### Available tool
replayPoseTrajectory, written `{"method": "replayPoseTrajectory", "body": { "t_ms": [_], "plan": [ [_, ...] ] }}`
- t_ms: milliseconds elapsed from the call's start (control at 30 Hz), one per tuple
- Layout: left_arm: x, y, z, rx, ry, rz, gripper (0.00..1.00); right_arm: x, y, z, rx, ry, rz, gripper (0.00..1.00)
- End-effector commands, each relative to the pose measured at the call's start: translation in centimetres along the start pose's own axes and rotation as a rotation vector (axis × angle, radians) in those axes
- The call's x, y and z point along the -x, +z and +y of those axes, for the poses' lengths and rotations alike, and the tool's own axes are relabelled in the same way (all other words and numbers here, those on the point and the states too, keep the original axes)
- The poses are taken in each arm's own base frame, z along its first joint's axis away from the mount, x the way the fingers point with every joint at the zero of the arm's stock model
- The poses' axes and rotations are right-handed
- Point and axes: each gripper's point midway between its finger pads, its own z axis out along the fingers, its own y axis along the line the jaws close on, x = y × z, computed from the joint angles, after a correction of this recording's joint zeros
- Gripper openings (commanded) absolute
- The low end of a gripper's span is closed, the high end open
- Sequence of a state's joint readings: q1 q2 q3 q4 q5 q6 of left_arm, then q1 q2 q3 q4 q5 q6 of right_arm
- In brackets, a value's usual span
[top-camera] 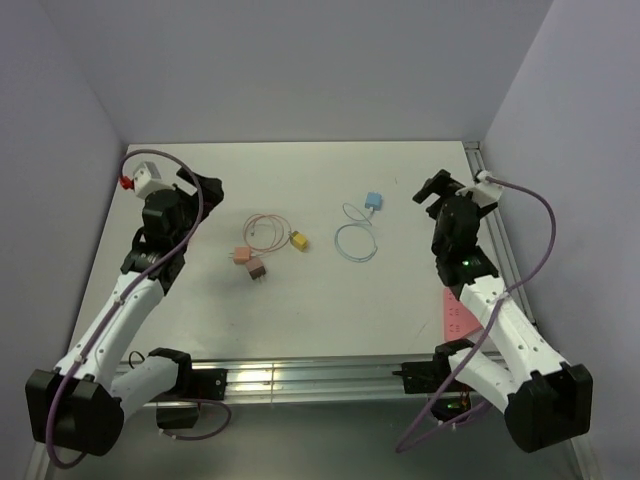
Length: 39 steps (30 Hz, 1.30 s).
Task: Insert the plug
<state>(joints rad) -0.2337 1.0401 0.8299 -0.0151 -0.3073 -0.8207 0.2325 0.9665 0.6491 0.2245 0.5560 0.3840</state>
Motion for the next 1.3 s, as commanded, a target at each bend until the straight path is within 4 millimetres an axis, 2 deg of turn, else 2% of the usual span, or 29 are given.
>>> {"method": "replayPoseTrajectory", "body": {
  "t_ms": [0,33,67,100,133,233,300,367,400,433,467,533,600,633,733,833,967,1133,1200,1267],
  "plan": [
    [-3.0,-2.8,-0.7,-0.121,-0.108,0.175,0.99,-4.1,-3.7,-5.0,-0.218,-0.019,0.287,1.00],
    [-3.5,-4.0,-2.0,-0.212,-0.115,0.223,0.99,-4.1,-4.2,-5.7,-0.250,-0.013,0.314,1.00],
    [-4.2,-4.4,-2.1,-0.247,-0.119,0.251,0.99,-3.1,-4.4,-6.6,-0.302,0.042,0.322,1.00],
    [-4.2,-4.8,-2.8,-0.289,-0.127,0.258,1.00,-4.1,-5.6,-8.5,-0.377,0.031,0.398,1.00],
    [-4.9,-5.4,-3.4,-0.329,-0.139,0.299,1.00,-4.0,-5.9,-9.4,-0.411,0.056,0.411,1.00],
    [-6.4,-6.1,-3.8,-0.368,-0.145,0.387,0.98,-3.5,-7.5,-12.7,-0.556,0.158,0.379,1.00],
    [-6.8,-6.5,-4.5,-0.408,-0.142,0.419,0.94,-2.8,-7.8,-14.0,-0.584,0.211,0.341,1.00],
    [-7.4,-6.8,-4.8,-0.433,-0.128,0.447,0.94,-3.7,-8.1,-14.8,-0.599,0.259,0.380,0.98],
    [-7.9,-7.1,-5.2,-0.445,-0.118,0.465,0.95,-4.1,-8.2,-16.4,-0.658,0.285,0.397,0.98],
    [-8.2,-7.3,-5.3,-0.453,-0.107,0.474,0.95,-4.6,-8.2,-17.1,-0.686,0.299,0.414,0.98],
    [-8.7,-7.9,-5.9,-0.475,-0.099,0.497,0.95,-6.0,-8.2,-17.8,-0.708,0.308,0.461,0.98],
    [-9.0,-8.6,-6.4,-0.499,-0.102,0.512,0.94,-7.0,-8.7,-19.7,-0.780,0.318,0.486,0.98],
    [-9.6,-9.4,-6.8,-0.527,-0.098,0.533,0.94,-8.2,-8.8,-20.2,-0.795,0.333,0.536,0.98],
    [-9.7,-9.8,-6.9,-0.533,-0.093,0.539,0.94,-8.9,-9.3,-21.2,-0.828,0.355,0.554,0.98],
    [-9.7,-10.8,-7.8,-0.563,-0.087,0.557,0.94,-9.5,-9.6,-22.7,-0.865,0.419,0.550,0.97],
    [-9.6,-11.7,-8.7,-0.597,-0.089,0.570,0.94,-9.7,-9.4,-23.3,-0.893,0.433,0.544,0.96],
    [-9.2,-12.6,-9.8,-0.626,-0.080,0.566,0.93,-11.2,-9.3,-24.0,-0.929,0.441,0.598,0.95],
    [-9.0,-13.2,-9.7,-0.624,-0.085,0.570,0.93,-12.7,-10.1,-24.2,-0.955,0.445,0.642,0.93],
    [-8.8,-13.5,-9.8,-0.627,-0.082,0.569,0.93,-12.7,-10.1,-24.1,-0.942,0.448,0.630,0.93],
    [-8.6,-13.6,-9.9,-0.630,-0.084,0.561,0.93,-13.7,-10.0,-23.2,-0.902,0.471,0.661,0.93]
  ]
}}
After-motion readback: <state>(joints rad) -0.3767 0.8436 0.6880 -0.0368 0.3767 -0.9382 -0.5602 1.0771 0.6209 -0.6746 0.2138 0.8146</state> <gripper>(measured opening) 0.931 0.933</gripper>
